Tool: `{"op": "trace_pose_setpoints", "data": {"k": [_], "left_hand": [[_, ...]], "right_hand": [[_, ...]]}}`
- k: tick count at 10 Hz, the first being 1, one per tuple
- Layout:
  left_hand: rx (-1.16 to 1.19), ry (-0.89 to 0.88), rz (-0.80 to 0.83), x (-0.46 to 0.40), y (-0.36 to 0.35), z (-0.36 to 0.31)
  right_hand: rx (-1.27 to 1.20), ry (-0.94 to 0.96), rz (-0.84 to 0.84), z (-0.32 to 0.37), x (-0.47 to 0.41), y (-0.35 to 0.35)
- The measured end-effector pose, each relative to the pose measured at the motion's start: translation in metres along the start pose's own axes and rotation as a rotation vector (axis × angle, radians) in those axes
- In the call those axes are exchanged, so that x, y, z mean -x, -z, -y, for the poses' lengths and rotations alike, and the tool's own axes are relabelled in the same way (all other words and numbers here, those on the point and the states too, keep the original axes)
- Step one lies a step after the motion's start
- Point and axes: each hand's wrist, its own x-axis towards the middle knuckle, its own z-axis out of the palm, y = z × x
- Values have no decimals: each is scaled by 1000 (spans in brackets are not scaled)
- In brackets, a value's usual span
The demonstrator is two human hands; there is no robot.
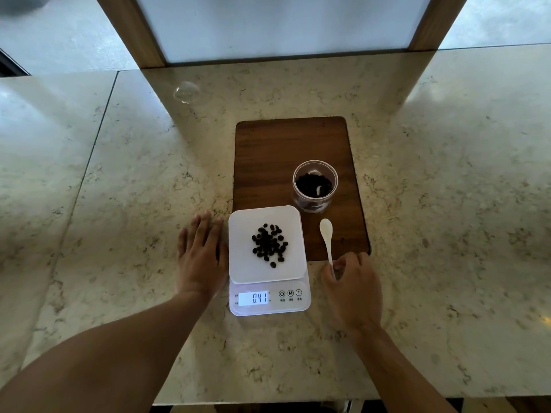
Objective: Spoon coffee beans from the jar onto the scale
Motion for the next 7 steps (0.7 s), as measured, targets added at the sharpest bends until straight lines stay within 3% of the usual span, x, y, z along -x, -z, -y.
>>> {"op": "trace_pose_setpoints", "data": {"k": [7], "left_hand": [[106, 14, 69, 0, 11, -1]], "right_hand": [[41, 10, 25, 35, -26, 11]]}}
